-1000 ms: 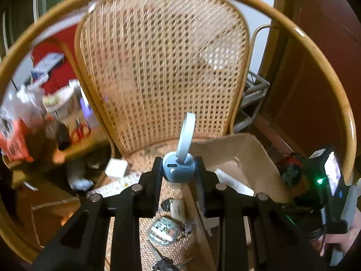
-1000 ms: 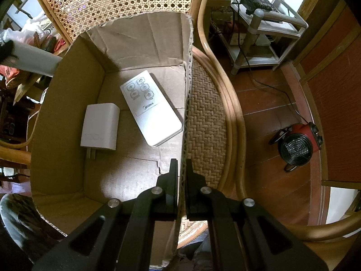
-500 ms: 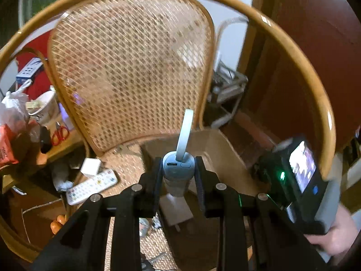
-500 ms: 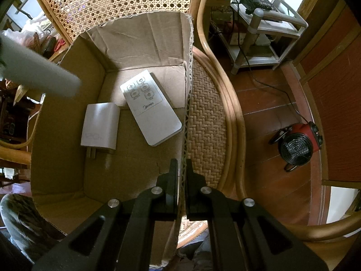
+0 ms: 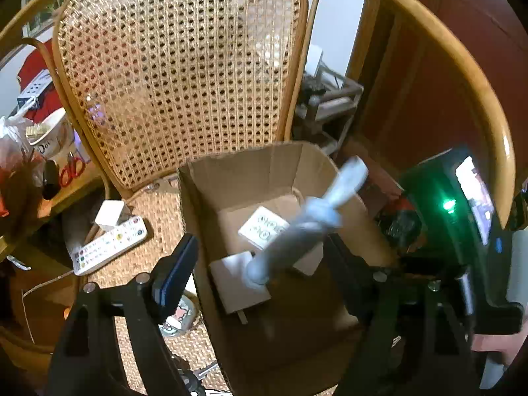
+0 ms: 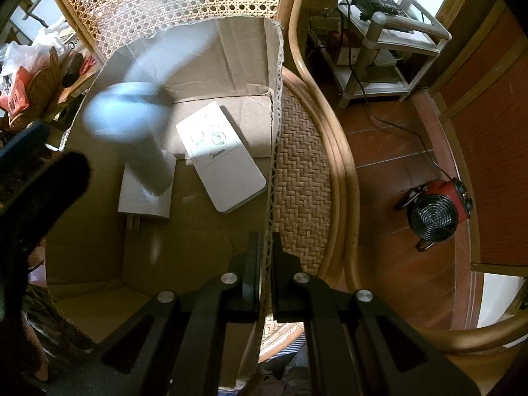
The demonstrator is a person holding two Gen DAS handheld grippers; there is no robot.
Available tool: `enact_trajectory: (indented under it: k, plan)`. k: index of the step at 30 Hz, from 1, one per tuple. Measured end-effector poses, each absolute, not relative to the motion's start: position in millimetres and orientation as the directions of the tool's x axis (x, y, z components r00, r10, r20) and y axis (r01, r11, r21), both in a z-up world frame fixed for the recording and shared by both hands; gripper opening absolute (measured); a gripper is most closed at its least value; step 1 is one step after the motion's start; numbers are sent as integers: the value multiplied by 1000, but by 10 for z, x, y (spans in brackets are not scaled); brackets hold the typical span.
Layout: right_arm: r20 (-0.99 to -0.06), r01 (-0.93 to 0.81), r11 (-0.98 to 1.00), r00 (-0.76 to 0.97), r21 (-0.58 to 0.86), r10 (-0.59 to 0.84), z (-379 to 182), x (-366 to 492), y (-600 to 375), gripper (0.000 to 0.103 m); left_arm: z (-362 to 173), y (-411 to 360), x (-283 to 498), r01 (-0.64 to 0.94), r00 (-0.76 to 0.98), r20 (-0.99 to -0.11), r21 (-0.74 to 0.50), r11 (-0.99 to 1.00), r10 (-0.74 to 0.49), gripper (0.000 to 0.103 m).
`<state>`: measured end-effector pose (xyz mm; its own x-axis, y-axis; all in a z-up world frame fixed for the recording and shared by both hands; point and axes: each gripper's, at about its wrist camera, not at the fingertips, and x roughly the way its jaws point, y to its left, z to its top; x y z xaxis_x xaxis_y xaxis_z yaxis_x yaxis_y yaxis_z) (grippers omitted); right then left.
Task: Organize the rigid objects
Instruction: 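Carry the power bank into the box and open the left tool, then move the left tool to the black car keys and grasp them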
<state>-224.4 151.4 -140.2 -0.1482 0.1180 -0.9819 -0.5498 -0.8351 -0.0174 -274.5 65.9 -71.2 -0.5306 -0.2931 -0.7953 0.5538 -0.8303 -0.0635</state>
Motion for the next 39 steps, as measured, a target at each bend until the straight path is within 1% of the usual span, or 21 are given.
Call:
enact_trajectory:
  k: [2, 3, 10, 16, 22, 27, 31, 36, 39]
  plan:
    - [-982, -546, -838, -144, -24, 122, -1405, -2240, 1522, 7, -671, 643, -2732, 548, -533, -795, -63, -834, -290, 84]
    - [-982, -546, -838, -145, -20, 119, -1410, -2240, 1529, 7, -646, 640, -2723, 550, -534, -792, -61, -833, -295, 84]
    - [-981, -542, -841, -154, -13, 115, -1393, -2247, 1551, 7, -586, 546, -2499, 578, -523, -785, -41, -815, -331, 84]
    - [-981, -525, -851, -152, -24, 122, -1396, -2250, 1535, 7, -627, 374, -2069, 634, -489, -790, -32, -773, -369, 84]
    - [-980, -516, -856, -152, -31, 127, -1405, -2244, 1510, 7, -716, 264, -1710, 673, -467, -798, -42, -738, -380, 84]
    - [-981, -503, -864, -152, -32, 125, -1401, -2254, 1507, 7, -981, 317, -1440, 687, -422, -829, -29, -726, -367, 84]
    - [-981, -496, -868, -154, -30, 122, -1396, -2258, 1514, 7, -1308, 378, -1273, 701, -380, -866, -42, -712, -323, 84]
    - [-981, -489, -872, -155, -29, 120, -1392, -2258, 1514, 7, -1571, 501, -1264, 692, -346, -884, -16, -722, -313, 84]
    - [-981, -484, -875, -156, -28, 118, -1393, -2255, 1518, 7, -1703, 517, -1317, 691, -342, -894, -29, -722, -291, 84]
